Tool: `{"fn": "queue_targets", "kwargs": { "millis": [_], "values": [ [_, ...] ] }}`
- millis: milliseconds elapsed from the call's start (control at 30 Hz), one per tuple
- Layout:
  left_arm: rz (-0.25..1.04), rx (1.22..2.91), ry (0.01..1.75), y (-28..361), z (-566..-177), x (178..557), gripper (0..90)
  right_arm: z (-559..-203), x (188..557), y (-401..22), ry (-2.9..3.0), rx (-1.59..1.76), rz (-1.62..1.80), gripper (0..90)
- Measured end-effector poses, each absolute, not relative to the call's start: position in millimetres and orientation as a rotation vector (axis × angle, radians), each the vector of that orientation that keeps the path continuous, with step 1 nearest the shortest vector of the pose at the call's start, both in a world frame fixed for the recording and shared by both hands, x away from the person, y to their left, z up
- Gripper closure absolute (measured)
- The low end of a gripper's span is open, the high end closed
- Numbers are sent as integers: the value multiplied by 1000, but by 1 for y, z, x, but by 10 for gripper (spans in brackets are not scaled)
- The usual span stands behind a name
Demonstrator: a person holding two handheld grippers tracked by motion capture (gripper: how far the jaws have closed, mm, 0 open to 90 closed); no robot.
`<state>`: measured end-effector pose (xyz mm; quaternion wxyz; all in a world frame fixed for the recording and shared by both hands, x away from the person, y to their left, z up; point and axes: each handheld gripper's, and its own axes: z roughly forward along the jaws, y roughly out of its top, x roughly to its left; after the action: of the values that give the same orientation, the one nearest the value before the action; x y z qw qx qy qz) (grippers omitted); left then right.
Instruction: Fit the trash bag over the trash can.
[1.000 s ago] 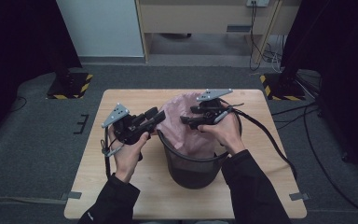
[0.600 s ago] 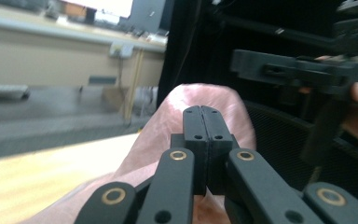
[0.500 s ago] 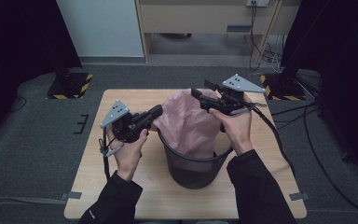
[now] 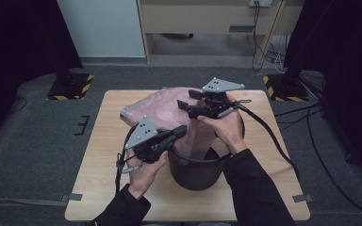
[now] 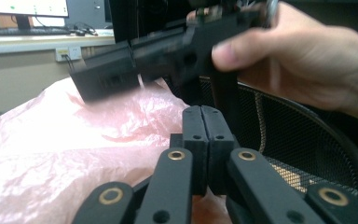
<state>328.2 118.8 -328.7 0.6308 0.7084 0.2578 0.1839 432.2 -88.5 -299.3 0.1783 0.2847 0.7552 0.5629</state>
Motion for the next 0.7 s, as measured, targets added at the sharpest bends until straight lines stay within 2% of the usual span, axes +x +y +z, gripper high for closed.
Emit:
{"fn": "queue_targets", "kwargs": {
  "millis": [33,167,200,267,533,700],
  "values": [
    [414,1619,597,120,-330,329,885,-299,432,-88,2136,805,1592,427],
    [417,1563,634,129,-329,332,714,-317,437,-89,2190,832,1536,447],
    [423,1540,643,132,-327,332,714,-320,437,-89,2208,831,1504,452],
    [486,1467,682,147,-318,329,605,-323,437,-89,2244,841,1457,453],
    [606,1375,872,190,-318,344,475,-330,437,-87,2301,854,1365,439],
    [616,1362,918,198,-326,354,414,-331,438,-87,2304,868,1352,437]
  ]
}}
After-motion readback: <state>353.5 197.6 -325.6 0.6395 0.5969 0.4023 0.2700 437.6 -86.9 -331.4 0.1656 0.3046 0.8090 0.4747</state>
